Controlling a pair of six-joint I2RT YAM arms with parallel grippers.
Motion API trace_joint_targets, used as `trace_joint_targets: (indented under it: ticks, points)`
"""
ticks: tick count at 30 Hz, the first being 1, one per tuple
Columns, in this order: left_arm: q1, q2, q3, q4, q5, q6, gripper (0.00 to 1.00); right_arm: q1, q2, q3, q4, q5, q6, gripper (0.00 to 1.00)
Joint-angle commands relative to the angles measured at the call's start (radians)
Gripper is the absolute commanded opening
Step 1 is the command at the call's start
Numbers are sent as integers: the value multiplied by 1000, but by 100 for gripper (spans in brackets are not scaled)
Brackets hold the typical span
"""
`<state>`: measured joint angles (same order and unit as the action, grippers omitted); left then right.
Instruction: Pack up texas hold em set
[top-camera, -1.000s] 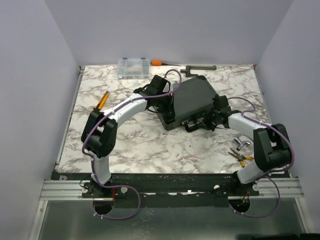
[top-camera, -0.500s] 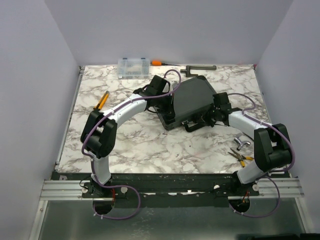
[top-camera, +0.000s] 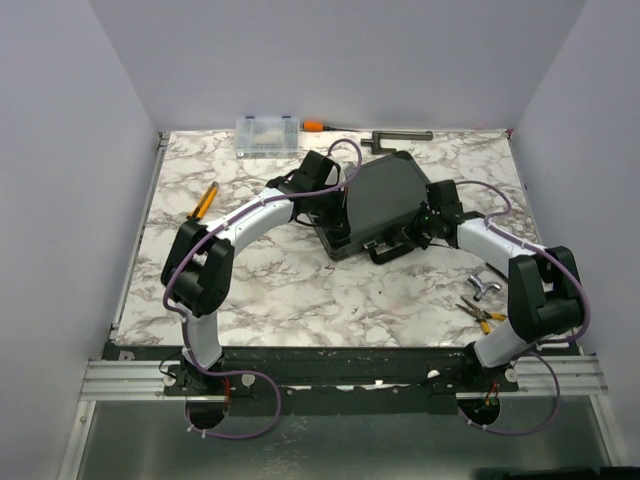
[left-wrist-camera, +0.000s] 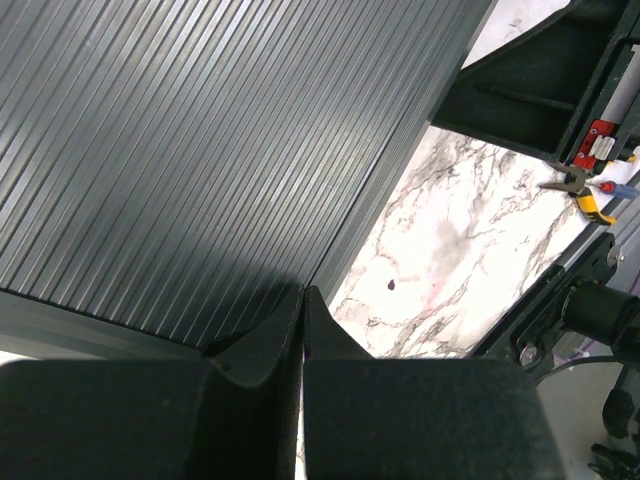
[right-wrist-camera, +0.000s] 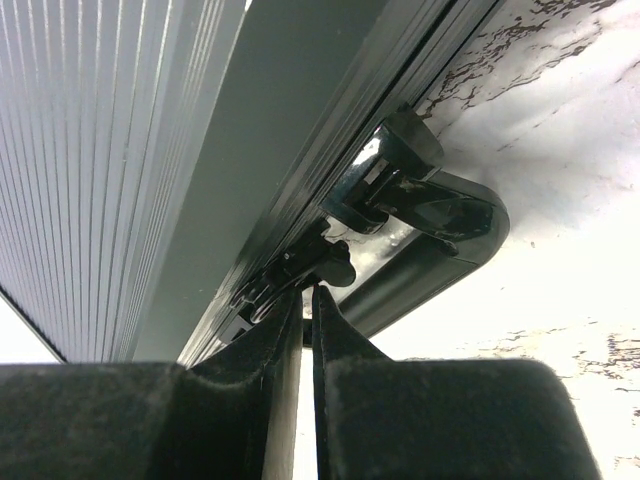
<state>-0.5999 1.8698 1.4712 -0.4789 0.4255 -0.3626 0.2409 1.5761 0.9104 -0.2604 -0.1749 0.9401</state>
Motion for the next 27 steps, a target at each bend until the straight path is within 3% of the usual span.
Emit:
trace_joint_targets:
  ticks: [1,27]
  points:
    - [-25,0,-51,-119,-5,-5,0,-5,22,33,14,-25,-11,12]
    - [-34,-1,-54,-121,-1,-6,0,-5,-9,49,62,-45,50,11]
